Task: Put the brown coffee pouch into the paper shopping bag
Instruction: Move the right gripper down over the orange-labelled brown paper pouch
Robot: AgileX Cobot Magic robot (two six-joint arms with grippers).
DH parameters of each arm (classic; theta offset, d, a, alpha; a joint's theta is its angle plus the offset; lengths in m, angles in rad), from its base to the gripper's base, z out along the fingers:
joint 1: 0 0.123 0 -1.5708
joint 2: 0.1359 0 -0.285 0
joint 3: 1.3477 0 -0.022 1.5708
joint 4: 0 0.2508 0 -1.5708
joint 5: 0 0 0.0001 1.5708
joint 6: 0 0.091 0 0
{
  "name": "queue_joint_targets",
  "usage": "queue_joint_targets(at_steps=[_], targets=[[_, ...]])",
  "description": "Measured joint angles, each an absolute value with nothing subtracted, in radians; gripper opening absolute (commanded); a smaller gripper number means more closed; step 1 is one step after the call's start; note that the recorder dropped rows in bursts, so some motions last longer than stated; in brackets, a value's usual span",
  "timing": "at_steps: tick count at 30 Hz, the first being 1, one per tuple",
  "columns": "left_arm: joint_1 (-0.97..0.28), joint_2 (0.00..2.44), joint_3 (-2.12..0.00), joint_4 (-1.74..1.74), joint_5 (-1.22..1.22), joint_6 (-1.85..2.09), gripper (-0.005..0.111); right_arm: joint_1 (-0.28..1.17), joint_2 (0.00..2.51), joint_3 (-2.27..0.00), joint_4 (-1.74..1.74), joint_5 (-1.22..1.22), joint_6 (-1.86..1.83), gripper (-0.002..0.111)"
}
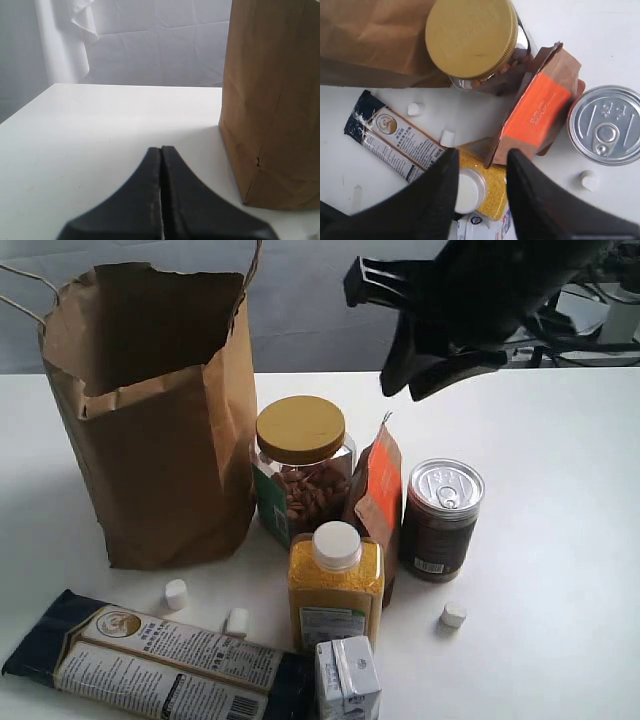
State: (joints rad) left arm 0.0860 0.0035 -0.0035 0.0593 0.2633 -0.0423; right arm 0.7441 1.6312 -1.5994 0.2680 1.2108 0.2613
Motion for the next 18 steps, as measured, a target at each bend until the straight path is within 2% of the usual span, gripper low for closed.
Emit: queue_joint_targets(at_steps=[2,13,16,18], targets=[[0.086,0.003,-0.004,0.059,0.263,-0.042,0.000,0.744,1.665,-1.612,0.268,1.211,0.293,0.058],[0.086,0.003,-0.004,0.059,0.263,-0.042,0.000,0.744,1.817,-1.617,0.284,1.217,0.383,0.057],[0.086,0.003,-0.004,0.059,0.263,-0.042,0.000,0.744,1.848,-1.618,0.286,1.217,0.388,0.054],[0.086,0.003,-0.004,0.059,0.263,-0.042,0.000,0.744,1.873,-1.620,0.285,1.217,0.390,0.047]])
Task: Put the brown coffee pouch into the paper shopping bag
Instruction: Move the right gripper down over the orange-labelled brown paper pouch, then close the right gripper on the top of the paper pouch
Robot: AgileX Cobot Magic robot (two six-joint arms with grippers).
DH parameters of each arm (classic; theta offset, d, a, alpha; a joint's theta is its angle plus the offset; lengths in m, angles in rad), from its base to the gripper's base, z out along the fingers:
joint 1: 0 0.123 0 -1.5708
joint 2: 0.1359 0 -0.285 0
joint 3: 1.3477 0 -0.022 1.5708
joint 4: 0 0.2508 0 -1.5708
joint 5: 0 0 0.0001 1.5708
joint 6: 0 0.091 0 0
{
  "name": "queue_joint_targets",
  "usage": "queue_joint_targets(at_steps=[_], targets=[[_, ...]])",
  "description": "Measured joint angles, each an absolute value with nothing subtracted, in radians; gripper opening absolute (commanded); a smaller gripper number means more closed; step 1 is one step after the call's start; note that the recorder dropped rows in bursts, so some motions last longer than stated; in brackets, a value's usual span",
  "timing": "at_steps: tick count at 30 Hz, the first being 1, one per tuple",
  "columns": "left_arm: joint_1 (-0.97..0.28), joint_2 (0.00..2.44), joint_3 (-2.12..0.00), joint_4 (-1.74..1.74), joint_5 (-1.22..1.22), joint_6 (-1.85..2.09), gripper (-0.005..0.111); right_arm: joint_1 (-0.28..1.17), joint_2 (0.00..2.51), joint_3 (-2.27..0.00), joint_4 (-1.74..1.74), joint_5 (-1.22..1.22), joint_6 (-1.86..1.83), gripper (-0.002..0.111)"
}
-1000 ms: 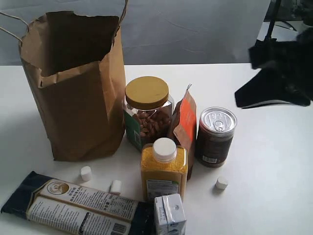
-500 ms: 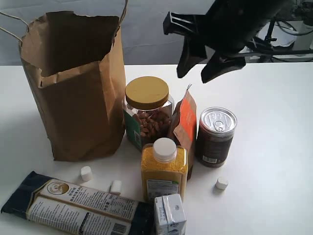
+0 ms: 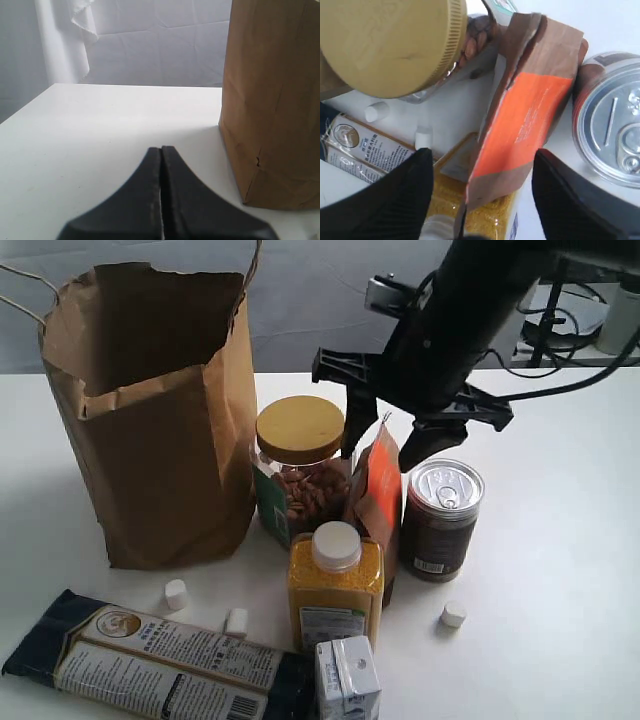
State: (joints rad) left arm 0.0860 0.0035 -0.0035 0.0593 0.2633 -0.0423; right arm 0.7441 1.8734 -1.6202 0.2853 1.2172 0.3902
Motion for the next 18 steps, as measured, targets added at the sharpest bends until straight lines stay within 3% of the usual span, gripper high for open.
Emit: queue_joint_targets(at_steps=[10,18], targets=[[0.086,0.003,-0.004,0.059,0.263,-0.042,0.000,0.744,1.940,-1.620,0.293,1.215,0.394,0.001],[0.086,0.003,-0.004,0.059,0.263,-0.042,0.000,0.753,1.929,-1.621,0.258,1.190,0.386,0.000]])
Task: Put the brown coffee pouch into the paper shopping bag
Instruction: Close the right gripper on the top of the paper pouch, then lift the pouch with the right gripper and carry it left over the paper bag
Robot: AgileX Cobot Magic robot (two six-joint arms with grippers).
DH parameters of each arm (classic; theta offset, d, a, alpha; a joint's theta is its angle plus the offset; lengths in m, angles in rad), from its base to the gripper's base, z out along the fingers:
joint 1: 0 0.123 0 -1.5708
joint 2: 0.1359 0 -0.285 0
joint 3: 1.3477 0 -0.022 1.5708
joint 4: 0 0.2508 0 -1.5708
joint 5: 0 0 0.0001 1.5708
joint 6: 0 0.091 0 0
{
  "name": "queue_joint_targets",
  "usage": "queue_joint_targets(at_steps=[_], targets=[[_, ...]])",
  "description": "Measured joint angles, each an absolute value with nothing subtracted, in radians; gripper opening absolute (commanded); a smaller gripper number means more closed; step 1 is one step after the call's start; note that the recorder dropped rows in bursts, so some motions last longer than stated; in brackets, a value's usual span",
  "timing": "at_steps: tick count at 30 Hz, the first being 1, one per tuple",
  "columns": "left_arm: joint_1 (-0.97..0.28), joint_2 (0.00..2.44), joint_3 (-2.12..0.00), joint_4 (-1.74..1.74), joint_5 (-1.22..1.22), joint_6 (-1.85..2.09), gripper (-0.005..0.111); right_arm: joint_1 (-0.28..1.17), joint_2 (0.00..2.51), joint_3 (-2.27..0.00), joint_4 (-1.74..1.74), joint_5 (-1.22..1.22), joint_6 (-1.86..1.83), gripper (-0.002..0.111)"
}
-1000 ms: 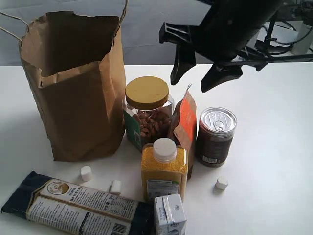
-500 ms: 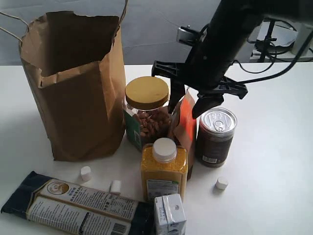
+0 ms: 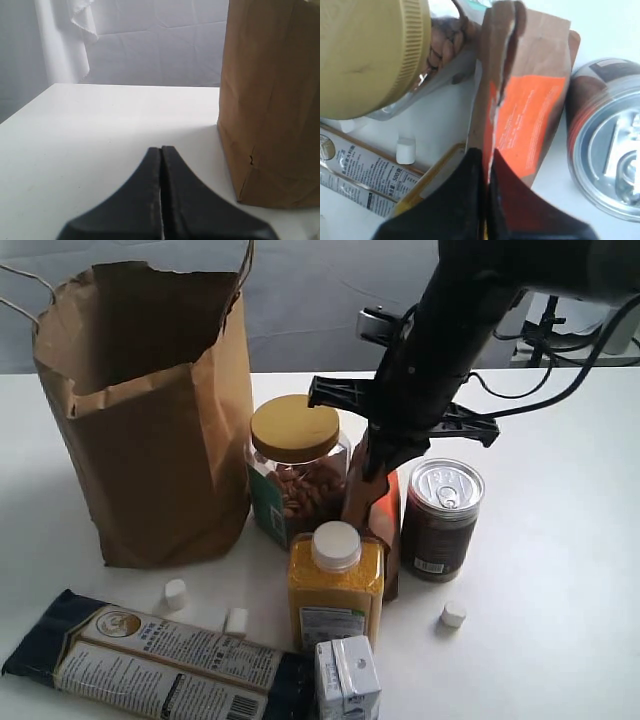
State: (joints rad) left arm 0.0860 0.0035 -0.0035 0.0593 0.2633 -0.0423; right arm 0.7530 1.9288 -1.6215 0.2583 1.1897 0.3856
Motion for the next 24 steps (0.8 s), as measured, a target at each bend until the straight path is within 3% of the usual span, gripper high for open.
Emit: queue_joint_targets(at_steps=[12,24], targets=[[0.086,0.003,-0.004,0.059,0.263,-0.042,0.000,0.767,1.696,-1.641,0.171,1.178,0.396,0.000],[0.086,0.003,-0.004,0.059,0.263,-0.042,0.000,0.767,1.494,-1.888,0.259,1.033,0.287,0.000]])
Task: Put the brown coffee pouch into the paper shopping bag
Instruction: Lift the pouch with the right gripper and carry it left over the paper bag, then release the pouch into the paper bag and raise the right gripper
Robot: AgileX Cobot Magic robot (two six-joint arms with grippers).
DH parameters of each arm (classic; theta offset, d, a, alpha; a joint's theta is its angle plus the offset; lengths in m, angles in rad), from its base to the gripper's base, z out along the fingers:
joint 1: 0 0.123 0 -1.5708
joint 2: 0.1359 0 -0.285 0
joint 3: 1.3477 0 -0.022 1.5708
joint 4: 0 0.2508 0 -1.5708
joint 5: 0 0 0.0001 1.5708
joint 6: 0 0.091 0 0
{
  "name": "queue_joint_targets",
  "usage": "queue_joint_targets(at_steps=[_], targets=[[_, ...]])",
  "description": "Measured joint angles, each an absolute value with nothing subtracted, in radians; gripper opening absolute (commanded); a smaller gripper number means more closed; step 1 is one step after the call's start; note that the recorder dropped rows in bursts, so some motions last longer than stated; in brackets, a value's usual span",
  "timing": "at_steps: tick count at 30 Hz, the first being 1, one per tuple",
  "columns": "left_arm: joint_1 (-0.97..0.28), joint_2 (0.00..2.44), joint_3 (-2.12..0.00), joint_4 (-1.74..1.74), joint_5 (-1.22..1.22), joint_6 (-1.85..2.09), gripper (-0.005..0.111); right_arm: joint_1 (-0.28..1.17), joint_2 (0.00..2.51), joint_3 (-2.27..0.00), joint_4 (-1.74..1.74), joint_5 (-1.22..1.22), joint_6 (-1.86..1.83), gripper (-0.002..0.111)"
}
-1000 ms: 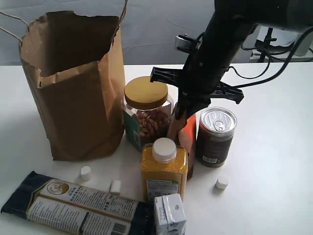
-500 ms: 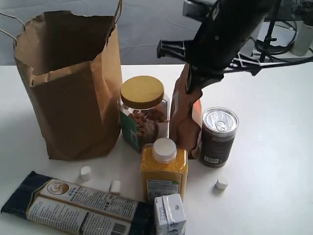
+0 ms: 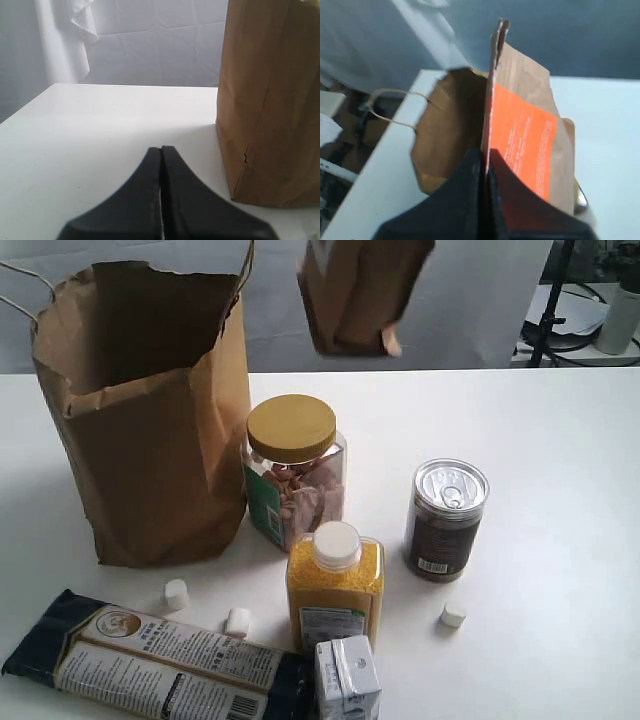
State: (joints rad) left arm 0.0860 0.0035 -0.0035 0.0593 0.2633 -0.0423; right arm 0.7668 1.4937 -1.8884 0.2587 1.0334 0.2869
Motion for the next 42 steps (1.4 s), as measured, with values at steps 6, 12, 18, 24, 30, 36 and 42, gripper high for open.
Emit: queue_joint_targets(at_steps=[6,12,18,24,30,36,42], targets=[[0.086,0.003,-0.004,0.059,0.263,-0.042,0.000,0.767,1.471,-1.998,0.458,0.901,0.130,0.000],[0.086,0.003,-0.004,0.059,0.263,-0.042,0.000,0.767,1.503,-2.008,0.728,0.824,-0.065,0.000],[0.086,0.003,-0.004,0.059,0.263,-0.042,0.000,0.771,1.607,-2.008,0.945,0.774,-0.253,0.000],[0.086,0.003,-0.004,0.059,0.263,-0.042,0.000,0.799,1.700,-2.008,0.973,0.734,-0.336,0.000],[0.086,0.003,-0.004,0.059,0.263,-0.042,0.000,0.845,1.782,-2.008,1.083,0.650,-0.521,0.000],[0.086,0.003,-0.004,0.059,0.263,-0.042,0.000,0.869,1.847,-2.008,1.225,0.573,-0.640,0.000],[0.086,0.003,-0.004,0.059,0.263,-0.042,0.000,0.890,1.947,-2.008,1.449,0.534,-0.853,0.000]])
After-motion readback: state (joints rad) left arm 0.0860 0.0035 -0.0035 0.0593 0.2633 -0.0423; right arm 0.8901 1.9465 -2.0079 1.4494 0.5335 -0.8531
